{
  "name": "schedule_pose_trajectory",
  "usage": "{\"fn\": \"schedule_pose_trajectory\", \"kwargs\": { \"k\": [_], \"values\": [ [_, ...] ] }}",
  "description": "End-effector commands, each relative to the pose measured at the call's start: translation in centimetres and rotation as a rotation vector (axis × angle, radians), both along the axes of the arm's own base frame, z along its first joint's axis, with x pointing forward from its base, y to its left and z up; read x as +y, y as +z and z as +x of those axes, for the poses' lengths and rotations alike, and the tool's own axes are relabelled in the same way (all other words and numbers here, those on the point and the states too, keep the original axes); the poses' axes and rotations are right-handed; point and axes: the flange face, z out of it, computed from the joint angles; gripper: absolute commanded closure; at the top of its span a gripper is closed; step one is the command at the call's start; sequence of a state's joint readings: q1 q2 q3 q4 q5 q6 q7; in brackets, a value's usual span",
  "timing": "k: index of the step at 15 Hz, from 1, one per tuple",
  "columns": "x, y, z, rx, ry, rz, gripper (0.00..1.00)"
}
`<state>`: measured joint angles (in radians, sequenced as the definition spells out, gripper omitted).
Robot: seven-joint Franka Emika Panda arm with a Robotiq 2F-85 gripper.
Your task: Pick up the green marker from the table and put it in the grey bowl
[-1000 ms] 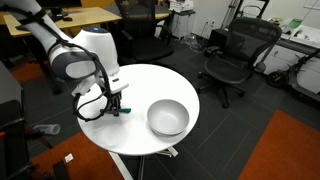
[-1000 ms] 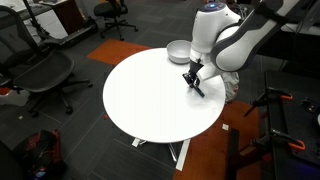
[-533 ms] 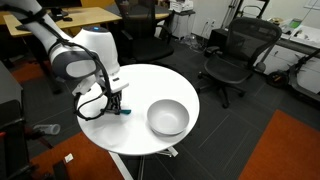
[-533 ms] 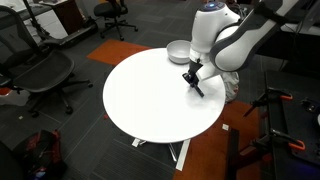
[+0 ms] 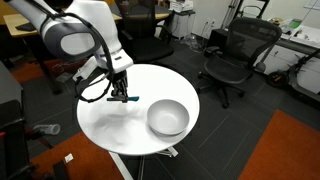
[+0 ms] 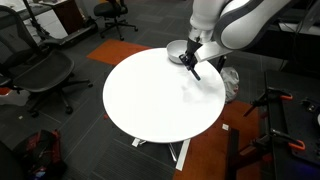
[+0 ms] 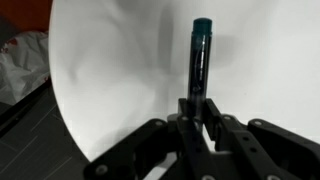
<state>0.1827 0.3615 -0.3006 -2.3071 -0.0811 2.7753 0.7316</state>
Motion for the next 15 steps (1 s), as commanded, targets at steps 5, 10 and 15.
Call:
{"fn": "schedule_pose_trajectory", "kwargs": {
  "k": [5,10,15],
  "values": [
    [-4.5,7.7,2.8,-0.124,-0.052,-0.122,0.95],
    [-7.6,9.1,5.3,-0.169,-0.106,-0.159,0.95],
    [-10.2,8.0,6.8,-0.159,-0.152,-0.171,0.95]
  ]
}}
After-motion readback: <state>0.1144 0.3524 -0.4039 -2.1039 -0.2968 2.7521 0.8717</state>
